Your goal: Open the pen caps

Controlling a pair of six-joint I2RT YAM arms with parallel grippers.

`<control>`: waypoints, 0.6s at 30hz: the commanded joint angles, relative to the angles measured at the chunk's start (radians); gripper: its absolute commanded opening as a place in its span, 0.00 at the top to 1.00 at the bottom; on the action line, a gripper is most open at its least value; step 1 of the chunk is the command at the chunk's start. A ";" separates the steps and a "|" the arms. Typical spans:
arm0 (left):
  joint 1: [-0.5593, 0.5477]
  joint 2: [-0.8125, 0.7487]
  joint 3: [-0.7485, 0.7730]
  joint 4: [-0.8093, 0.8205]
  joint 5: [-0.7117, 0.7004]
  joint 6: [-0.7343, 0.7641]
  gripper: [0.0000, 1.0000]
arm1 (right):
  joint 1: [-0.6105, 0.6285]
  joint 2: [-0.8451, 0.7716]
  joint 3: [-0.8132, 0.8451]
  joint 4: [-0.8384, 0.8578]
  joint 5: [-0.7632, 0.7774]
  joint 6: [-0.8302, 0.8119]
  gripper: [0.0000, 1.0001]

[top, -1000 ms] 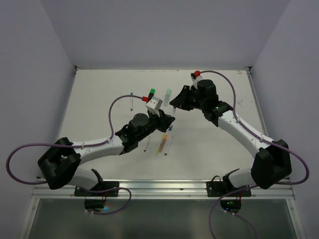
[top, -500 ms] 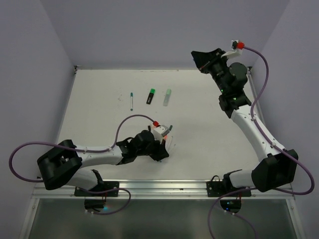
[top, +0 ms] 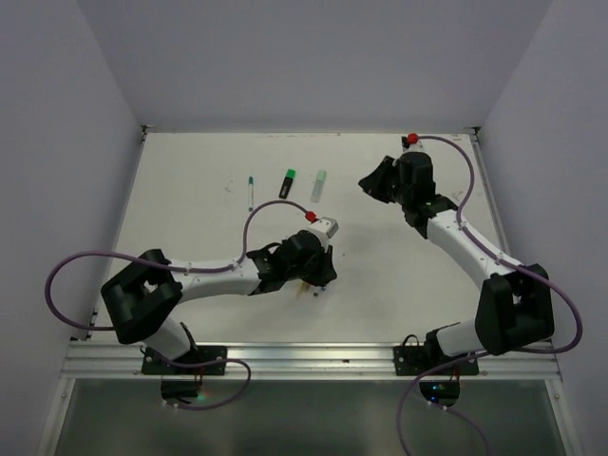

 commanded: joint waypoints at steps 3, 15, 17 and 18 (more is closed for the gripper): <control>-0.042 0.144 0.171 -0.195 -0.145 -0.085 0.99 | 0.014 0.030 -0.071 -0.085 0.061 -0.025 1.00; -0.059 0.278 0.276 -0.338 -0.212 -0.115 0.90 | 0.142 0.136 -0.133 -0.036 0.091 0.007 1.00; -0.059 0.287 0.282 -0.349 -0.223 -0.113 0.89 | 0.159 0.151 -0.142 -0.009 0.088 0.021 1.00; -0.059 0.292 0.284 -0.354 -0.232 -0.113 0.89 | 0.172 0.159 -0.156 0.000 0.088 0.029 1.00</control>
